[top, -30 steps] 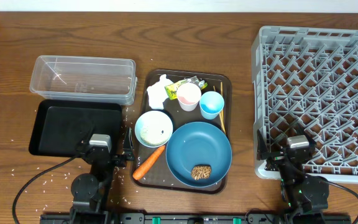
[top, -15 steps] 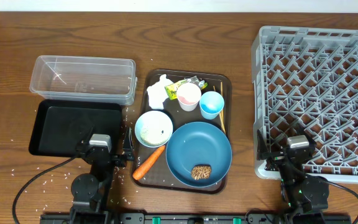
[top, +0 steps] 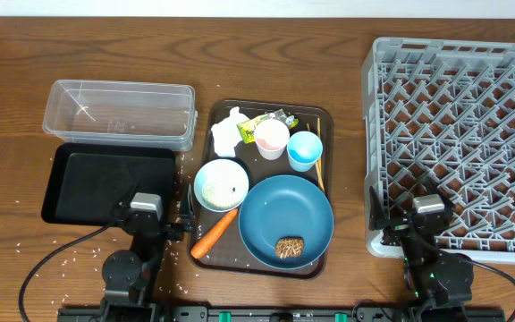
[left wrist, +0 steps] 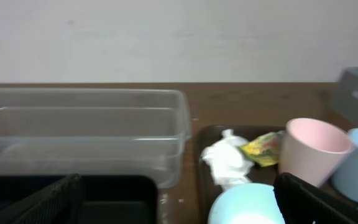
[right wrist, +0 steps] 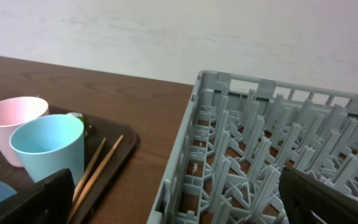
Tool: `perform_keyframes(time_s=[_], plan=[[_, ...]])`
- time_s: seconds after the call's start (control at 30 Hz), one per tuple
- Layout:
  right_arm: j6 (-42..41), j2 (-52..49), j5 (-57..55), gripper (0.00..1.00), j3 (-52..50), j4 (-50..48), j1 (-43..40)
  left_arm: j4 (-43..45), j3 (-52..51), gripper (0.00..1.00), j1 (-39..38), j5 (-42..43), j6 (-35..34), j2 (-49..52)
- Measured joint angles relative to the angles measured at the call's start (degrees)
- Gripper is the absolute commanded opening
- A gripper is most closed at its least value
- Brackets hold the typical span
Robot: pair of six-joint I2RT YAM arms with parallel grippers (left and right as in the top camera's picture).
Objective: Sort waste into correct bins and load items into the dishwasher rack
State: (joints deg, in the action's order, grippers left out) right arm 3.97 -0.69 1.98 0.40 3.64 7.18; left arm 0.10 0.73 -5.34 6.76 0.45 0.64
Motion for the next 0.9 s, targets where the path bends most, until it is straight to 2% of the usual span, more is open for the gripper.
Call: perform_keyframes(time_s=[0.1, 0.27, 0.47, 0.57, 0.83, 0.9], plan=[[-1.01, 0.0, 2.62, 0.99, 0.02, -1.49, 0.0, 1.46, 0.0, 0.98, 0.0, 4.46, -1.33, 0.0], [-7.13, -0.09, 7.91, 0.99, 4.09, 0.22, 0.0, 2.84, 2.75, 0.98, 0.0, 9.27, -4.72, 0.24], [-10.19, -3.87, 10.51, 0.99, 19.21, 7.08, 0.0, -4.15, 17.94, 0.98, 0.0, 10.93, -6.12, 6.99], [-10.8, -9.49, 11.8, 0.99, 26.69, 12.74, 0.0, -11.58, 27.98, 0.98, 0.0, 12.33, -6.49, 15.67], [-11.45, -36.83, 16.57, 0.99, 48.37, 33.68, 0.0, -35.52, 58.77, 0.98, -0.02, 19.43, -6.67, 46.86], [-11.43, -42.75, 16.96, 0.99, 52.98, 37.0, 0.0, -39.21, 64.46, 0.98, -0.15, 20.31, -6.67, 53.22]])
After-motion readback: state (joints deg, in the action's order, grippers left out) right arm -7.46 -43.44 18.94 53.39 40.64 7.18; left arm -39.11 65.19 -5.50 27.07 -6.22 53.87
